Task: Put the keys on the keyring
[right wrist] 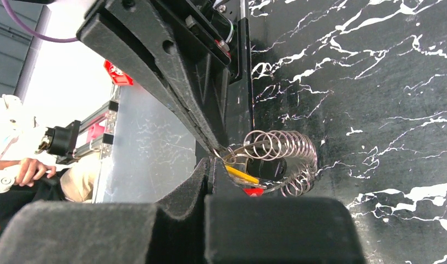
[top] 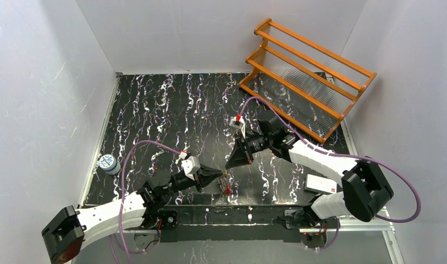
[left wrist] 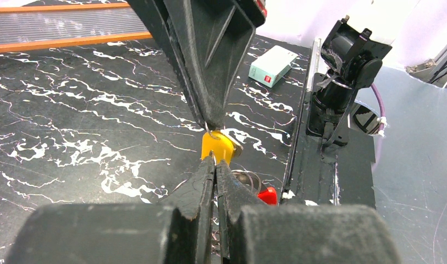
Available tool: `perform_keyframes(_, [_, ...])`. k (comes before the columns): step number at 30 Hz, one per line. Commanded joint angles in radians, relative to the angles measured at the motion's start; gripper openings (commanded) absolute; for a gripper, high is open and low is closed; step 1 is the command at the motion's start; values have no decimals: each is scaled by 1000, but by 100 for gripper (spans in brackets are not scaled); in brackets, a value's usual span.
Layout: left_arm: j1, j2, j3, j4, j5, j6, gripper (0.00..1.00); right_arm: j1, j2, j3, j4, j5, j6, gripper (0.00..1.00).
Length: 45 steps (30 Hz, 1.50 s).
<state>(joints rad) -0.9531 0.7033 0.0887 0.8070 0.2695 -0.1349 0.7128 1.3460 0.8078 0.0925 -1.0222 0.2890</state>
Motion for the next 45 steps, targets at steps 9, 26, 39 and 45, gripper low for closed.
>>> perform_keyframes(9, [-3,-8,-1,35,-3,0,0,1,51,18,17,-14,16,1])
perform_keyframes(26, [-3,0,4,35,-1,0,0,11,47,-9,-34,50,-16,1])
perform_keyframes(39, [-4,-5,2,35,5,-3,0,16,72,-21,-40,81,1,1])
perform_keyframes(45, [-4,-8,-1,35,15,-6,0,17,75,-9,-33,74,22,1])
